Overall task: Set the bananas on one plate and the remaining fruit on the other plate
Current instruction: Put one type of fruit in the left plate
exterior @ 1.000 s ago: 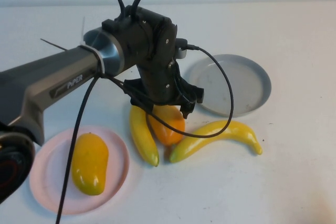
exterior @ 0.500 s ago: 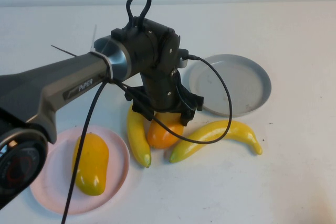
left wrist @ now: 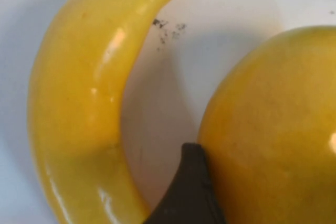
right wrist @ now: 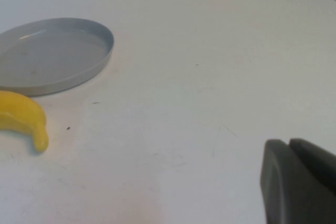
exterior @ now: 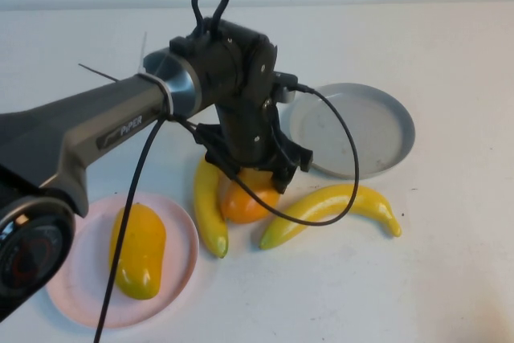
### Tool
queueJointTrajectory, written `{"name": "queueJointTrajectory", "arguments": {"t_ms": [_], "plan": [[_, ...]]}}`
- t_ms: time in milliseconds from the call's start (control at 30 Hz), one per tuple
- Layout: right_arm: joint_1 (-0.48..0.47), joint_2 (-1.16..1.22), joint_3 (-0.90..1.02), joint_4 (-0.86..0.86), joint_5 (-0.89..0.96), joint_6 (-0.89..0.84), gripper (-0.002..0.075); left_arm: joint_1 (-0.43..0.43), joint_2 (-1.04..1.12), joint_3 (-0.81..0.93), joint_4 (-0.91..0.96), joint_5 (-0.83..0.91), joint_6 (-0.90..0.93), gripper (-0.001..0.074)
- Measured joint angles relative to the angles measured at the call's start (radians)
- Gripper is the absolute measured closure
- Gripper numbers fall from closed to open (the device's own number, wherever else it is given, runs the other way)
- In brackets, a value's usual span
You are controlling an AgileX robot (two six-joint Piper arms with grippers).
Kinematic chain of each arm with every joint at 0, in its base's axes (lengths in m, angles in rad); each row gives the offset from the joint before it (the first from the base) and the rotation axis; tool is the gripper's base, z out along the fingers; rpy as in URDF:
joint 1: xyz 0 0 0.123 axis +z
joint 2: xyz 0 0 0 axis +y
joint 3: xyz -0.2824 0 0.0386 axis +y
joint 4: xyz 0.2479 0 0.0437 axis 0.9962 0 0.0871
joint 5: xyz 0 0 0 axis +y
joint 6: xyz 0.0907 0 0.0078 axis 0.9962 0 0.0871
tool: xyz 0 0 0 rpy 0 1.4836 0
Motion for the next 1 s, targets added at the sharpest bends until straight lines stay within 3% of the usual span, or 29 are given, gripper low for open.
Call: {"name": "queueJointTrajectory", "arguments": {"t_ms": [233,467,1000], "plan": [[0.000,0.000,0.000,0.000,0.000,0.000,0.0744,0.000,-0.006,-0.208,-0.081,0.137,0.158,0.0206],[0.000,0.000,0.000,0.000,0.000,0.000,0.0744,0.000,-0.133,-0.199,-0.036,0.153,0.194,0.0206],[0.000,0.000,0.000,0.003,0.000,0.000,0.0744,0.024,-0.650,0.408,0.251,0.165,0.013,0.0206]]}}
